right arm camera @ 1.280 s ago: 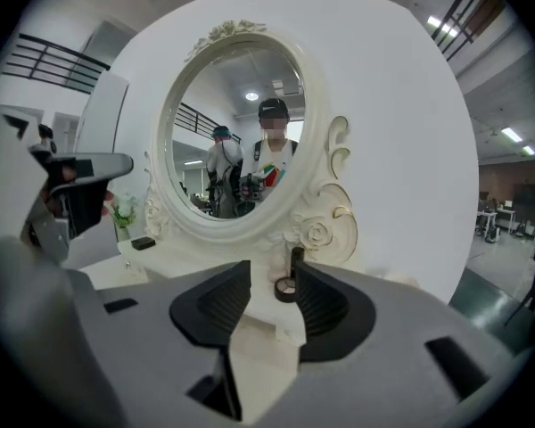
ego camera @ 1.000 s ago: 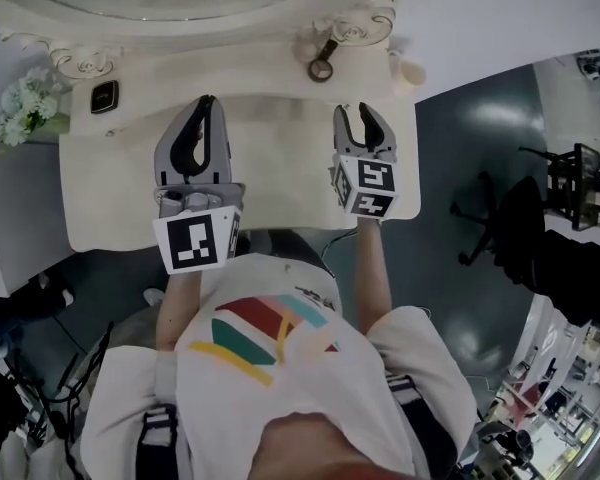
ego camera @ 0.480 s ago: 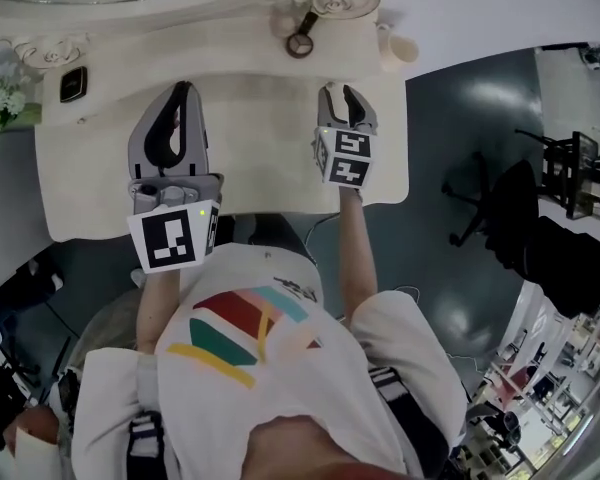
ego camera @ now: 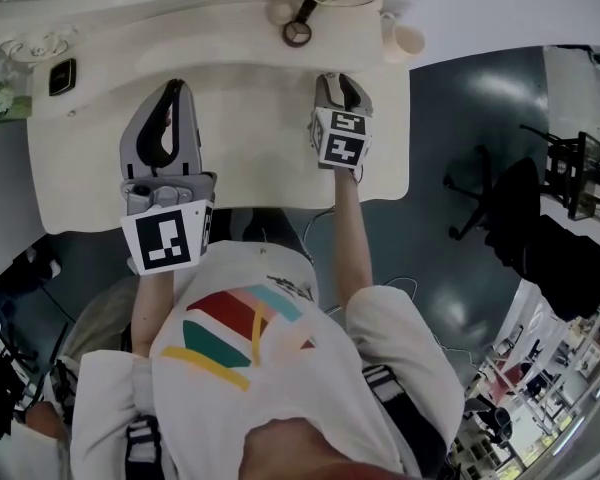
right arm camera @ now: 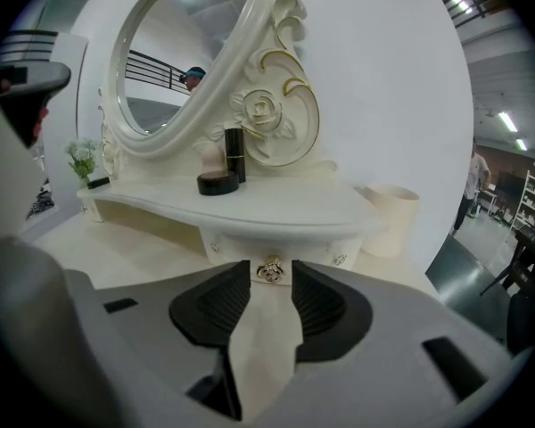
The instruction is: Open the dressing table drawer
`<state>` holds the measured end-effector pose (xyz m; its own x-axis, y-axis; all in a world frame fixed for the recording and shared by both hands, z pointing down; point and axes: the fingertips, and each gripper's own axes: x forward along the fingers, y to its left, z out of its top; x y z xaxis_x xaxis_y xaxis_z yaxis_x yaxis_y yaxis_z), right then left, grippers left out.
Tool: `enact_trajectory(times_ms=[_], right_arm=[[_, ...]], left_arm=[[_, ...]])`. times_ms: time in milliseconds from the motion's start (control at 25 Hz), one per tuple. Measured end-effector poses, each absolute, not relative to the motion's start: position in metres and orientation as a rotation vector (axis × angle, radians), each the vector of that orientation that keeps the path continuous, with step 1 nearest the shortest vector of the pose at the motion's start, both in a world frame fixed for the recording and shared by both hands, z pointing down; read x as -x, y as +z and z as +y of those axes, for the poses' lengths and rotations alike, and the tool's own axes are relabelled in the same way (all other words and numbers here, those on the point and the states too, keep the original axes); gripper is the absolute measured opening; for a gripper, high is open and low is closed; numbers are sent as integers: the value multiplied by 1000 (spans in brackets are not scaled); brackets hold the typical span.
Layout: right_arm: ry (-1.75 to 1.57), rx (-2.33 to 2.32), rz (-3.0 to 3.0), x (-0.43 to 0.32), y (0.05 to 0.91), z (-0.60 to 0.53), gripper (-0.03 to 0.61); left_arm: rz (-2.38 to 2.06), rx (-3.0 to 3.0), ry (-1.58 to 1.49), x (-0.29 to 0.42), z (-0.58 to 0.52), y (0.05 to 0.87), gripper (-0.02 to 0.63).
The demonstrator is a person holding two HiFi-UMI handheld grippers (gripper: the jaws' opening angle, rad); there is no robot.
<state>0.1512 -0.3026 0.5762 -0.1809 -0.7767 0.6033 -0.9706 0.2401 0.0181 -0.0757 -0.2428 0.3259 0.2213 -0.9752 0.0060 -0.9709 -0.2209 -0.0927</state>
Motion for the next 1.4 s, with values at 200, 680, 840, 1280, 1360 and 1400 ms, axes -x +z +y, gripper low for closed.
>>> enact_trajectory(times_ms=[200, 680, 840, 1280, 1360, 1400], right_arm=[[526, -1575, -2013, -150, 585, -309, 118], [523, -1601, -1998, -150, 588, -311, 80], [523, -1613, -1993, -150, 588, -311, 80], [517, -1618, -1981, -150, 588, -310, 78], [512, -1616, -1981, -150, 587, -308, 78], [510, -1616, -1979, -150, 587, -307, 78]], left_arm=[[1930, 2390, -128, 77, -245, 333, 14], [1888, 2408, -230, 79, -244, 348, 14], [1929, 2392, -156, 79, -247, 338, 13], [1884, 2413, -202, 76, -238, 344, 12], [1872, 2421, -221, 75, -236, 346, 14], [1873, 2423, -224, 75, -236, 346, 14]])
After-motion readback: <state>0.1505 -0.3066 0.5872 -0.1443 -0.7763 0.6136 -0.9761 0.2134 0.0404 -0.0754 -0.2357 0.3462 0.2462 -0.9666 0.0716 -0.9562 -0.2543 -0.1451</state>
